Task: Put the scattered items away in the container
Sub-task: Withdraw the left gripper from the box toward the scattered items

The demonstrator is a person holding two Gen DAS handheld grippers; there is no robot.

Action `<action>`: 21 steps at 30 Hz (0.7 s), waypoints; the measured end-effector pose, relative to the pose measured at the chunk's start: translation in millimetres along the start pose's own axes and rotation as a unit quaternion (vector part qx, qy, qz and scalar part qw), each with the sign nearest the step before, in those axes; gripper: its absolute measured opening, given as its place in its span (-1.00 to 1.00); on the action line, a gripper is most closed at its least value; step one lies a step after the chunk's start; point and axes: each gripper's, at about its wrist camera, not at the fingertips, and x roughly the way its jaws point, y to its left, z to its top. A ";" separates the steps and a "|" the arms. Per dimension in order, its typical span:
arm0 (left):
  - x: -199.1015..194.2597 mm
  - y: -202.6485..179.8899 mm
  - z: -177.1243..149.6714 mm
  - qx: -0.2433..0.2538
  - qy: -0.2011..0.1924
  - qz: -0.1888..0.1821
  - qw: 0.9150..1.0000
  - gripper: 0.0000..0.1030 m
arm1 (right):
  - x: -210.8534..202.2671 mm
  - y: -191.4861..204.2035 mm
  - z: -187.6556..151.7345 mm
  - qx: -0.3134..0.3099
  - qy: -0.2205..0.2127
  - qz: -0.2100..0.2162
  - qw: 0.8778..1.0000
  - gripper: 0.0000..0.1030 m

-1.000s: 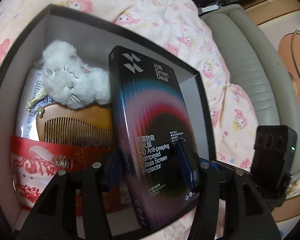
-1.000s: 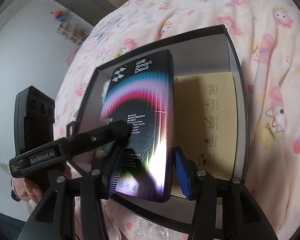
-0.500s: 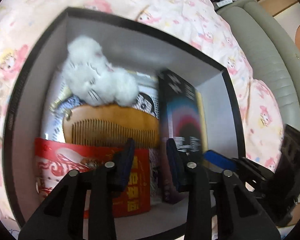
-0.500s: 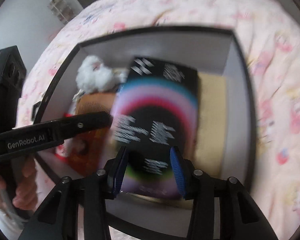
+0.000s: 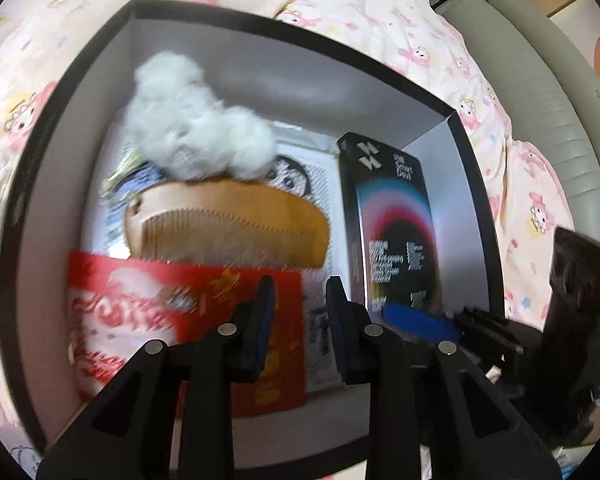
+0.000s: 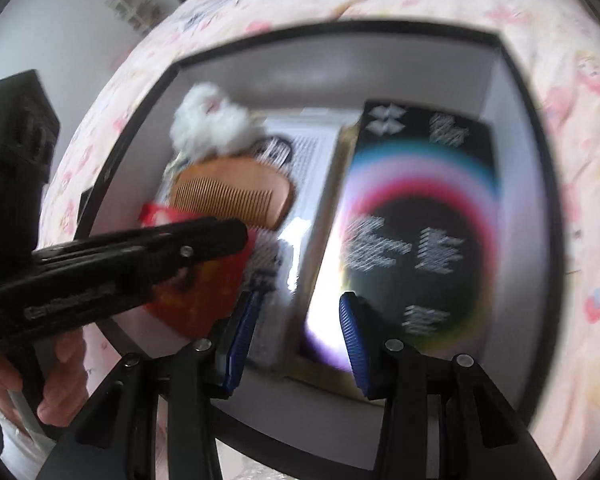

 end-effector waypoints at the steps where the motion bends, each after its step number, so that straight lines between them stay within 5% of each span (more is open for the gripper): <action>1: -1.1 2.6 -2.7 0.001 0.002 0.003 1.000 -0.50 | 0.1 1.9 1.1 -0.003 -0.002 -0.013 1.000 -0.24; 3: -1.9 4.2 -4.8 0.000 0.003 0.000 1.000 -0.46 | -0.7 1.2 3.0 0.001 -0.008 -0.051 0.999 -0.24; 7: -24.0 6.8 -19.3 -0.004 -0.045 -0.077 0.996 -0.09 | -7.6 2.6 -6.8 -0.007 -0.036 -0.111 0.993 -0.31; 14: -88.3 -3.2 -43.5 0.024 -0.121 -0.067 0.990 0.08 | -67.4 41.3 -28.1 0.026 -0.131 -0.065 0.989 -0.03; 21: -148.2 10.5 -63.6 0.037 -0.177 -0.017 0.983 0.11 | -91.5 107.8 -30.0 0.005 -0.169 -0.051 0.984 -0.01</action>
